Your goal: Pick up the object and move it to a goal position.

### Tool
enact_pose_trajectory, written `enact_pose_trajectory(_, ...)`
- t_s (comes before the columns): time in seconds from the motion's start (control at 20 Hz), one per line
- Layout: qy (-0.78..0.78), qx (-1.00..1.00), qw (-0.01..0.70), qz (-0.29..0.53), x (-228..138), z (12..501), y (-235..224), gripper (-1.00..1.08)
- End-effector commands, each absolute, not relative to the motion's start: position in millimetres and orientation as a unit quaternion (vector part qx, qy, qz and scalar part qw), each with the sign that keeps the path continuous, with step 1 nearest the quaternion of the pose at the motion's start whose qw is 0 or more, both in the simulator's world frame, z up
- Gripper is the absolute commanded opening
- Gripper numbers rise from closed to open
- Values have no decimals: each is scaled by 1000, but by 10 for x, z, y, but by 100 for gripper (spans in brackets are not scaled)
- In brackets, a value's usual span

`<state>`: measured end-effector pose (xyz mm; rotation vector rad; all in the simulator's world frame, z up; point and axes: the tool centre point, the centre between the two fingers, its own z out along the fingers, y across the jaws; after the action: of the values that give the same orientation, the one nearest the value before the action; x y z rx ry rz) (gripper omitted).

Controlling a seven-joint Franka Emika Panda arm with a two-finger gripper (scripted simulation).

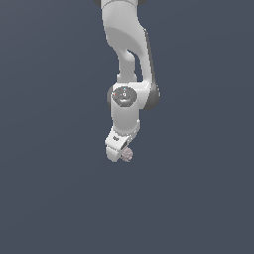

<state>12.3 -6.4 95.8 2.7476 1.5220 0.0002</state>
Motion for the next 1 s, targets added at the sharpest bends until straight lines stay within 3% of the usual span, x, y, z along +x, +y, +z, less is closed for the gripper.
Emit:
enact_pose_trajectory(0.0,490,872,0,0,121,948,-63,100)
enact_pose_trajectory(0.95,490,872,0,0,120,446,-63,100)
